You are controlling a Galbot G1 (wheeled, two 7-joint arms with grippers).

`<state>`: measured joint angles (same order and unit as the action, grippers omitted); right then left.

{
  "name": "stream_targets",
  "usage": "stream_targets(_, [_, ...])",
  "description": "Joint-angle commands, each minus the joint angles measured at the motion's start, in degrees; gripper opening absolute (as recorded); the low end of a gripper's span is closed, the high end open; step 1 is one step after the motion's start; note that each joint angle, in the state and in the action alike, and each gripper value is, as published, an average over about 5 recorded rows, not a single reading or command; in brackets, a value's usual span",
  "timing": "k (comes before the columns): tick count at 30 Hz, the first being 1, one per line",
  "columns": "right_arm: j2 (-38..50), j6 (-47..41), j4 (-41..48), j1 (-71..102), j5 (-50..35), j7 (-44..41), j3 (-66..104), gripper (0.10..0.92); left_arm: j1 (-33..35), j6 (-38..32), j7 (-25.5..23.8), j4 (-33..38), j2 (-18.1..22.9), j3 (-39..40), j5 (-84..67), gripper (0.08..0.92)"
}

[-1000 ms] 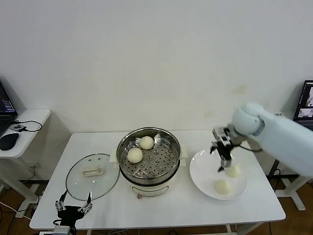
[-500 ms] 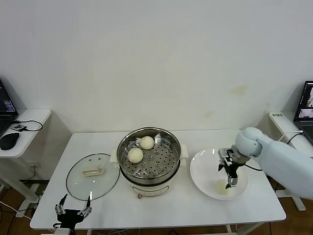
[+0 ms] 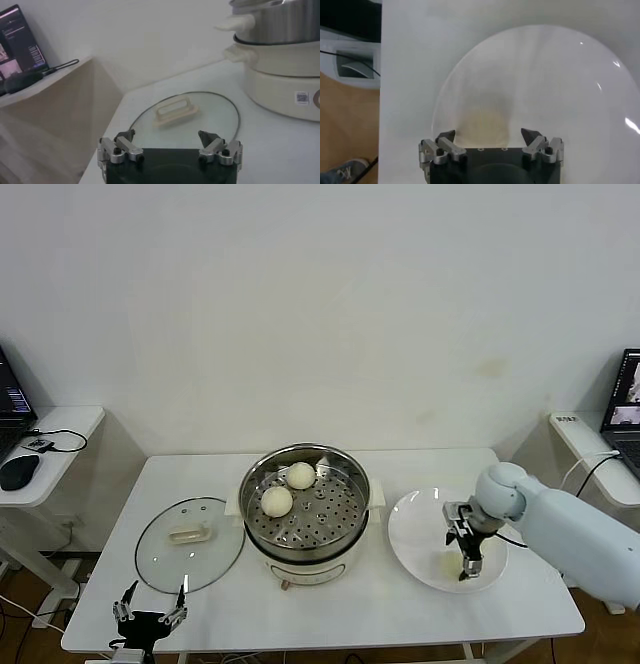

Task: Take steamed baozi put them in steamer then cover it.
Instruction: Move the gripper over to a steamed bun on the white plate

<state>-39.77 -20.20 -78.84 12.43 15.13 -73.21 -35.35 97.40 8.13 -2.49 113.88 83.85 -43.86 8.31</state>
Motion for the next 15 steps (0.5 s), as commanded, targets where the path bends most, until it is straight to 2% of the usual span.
stream_targets(1, [-0.78,0.07,1.01,1.39,0.99,0.52,0.72,0.823,-0.21,-0.06,0.08,-0.42,0.13,0.12,0.34,0.823])
stream_targets(7, [-0.93,-0.33,1.78,1.40,0.99,0.75,1.23,0.814,-0.11,-0.15,0.23,-0.66,0.22,0.31,0.54,0.823])
stream_targets(15, [-0.14,-0.52,2.21,1.43,0.71,0.58,1.67,0.627,-0.23,-0.16,0.28,-0.73,0.27,0.42,0.56,0.823])
